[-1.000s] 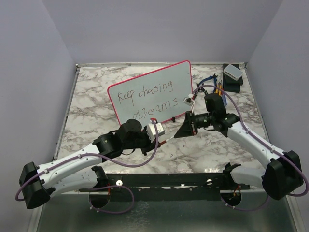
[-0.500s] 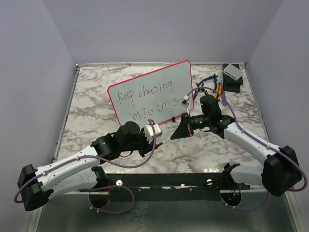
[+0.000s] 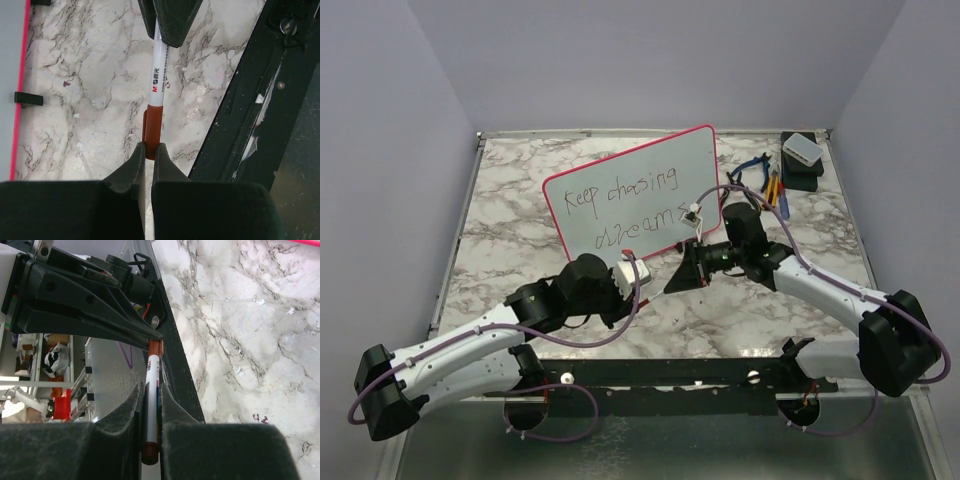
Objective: Write a sentence on the whiteboard
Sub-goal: Close the whiteboard marker at the center of the board, then place the whiteboard marker at the center of the board.
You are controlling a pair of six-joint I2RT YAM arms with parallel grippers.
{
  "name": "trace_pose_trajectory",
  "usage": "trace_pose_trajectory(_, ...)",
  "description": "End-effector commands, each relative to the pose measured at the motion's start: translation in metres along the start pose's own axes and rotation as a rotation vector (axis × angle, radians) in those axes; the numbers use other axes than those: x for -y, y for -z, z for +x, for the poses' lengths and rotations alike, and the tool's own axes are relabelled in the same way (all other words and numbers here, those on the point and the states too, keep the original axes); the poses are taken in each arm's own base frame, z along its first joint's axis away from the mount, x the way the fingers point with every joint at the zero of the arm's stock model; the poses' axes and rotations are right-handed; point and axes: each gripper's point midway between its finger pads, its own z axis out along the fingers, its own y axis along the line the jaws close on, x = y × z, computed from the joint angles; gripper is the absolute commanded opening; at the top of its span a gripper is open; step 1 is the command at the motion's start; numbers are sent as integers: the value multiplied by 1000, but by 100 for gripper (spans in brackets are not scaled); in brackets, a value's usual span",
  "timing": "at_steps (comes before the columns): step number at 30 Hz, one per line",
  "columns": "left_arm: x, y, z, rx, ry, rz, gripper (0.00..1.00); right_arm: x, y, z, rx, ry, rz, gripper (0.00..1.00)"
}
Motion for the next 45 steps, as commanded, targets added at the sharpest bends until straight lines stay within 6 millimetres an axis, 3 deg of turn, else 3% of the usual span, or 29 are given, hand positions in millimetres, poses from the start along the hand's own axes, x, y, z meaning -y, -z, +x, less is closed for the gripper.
trace_pose_trajectory(1,-11,11,-99,376,-35,-44,0,-27,-16,29,-118,-34,-135,1)
trace_pose_trajectory(13,-15,14,-102,400,-11,-26,0,-35,-32,38,-145,-33,-170,1)
trace_pose_trajectory(20,-14,9,-95,367,-34,-7,0,-45,-24,25,-120,51,-124,1)
trace_pose_trajectory(25,-20,3,-82,294,-52,-31,2,-39,-11,13,-91,80,18,1)
trace_pose_trajectory(29,-27,4,-78,269,-48,-70,31,-24,9,-3,-36,91,219,1)
trace_pose_trajectory(32,-33,8,-75,262,-41,-111,48,-8,32,-18,38,110,426,1)
trace_pose_trajectory(33,-35,10,-75,261,-57,-122,59,-4,39,-22,61,113,485,1)
trace_pose_trajectory(36,-38,13,-75,258,-58,-144,73,10,57,-30,131,98,626,1)
trace_pose_trajectory(40,-44,17,-79,267,-14,-185,86,31,59,-27,191,43,693,1)
trace_pose_trajectory(45,-67,22,-87,283,97,-249,90,49,40,-18,230,-11,634,1)
